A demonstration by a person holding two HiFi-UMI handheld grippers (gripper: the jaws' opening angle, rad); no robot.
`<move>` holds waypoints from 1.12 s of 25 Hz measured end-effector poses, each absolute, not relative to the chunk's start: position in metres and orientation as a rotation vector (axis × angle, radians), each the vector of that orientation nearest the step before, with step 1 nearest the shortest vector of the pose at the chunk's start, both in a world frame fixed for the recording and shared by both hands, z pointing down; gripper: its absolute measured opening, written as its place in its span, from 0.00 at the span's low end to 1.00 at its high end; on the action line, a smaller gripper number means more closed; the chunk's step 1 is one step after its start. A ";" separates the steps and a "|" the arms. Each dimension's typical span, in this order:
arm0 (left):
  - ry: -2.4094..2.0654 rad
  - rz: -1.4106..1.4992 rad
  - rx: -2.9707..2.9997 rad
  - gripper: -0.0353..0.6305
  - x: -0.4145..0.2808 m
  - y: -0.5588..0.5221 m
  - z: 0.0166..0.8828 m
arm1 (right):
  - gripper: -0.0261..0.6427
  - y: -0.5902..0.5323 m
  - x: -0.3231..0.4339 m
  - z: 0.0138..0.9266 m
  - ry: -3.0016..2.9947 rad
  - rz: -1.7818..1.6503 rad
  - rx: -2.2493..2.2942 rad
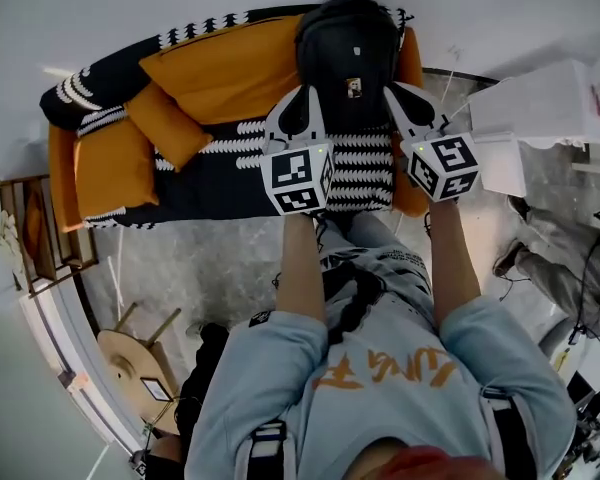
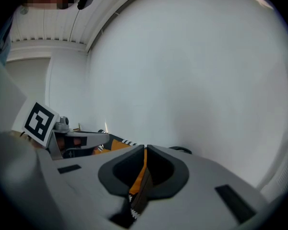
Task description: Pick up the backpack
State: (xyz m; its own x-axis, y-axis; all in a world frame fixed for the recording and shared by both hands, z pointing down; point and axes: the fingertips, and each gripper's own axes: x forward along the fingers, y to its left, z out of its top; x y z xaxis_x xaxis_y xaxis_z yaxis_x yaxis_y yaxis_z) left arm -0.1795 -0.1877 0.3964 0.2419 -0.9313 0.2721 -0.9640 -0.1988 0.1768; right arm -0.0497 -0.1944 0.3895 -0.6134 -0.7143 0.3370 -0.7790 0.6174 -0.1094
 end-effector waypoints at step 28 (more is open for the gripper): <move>-1.686 0.361 1.995 0.09 -0.146 -0.316 0.522 | 0.09 -0.323 0.022 0.521 -2.471 0.693 1.192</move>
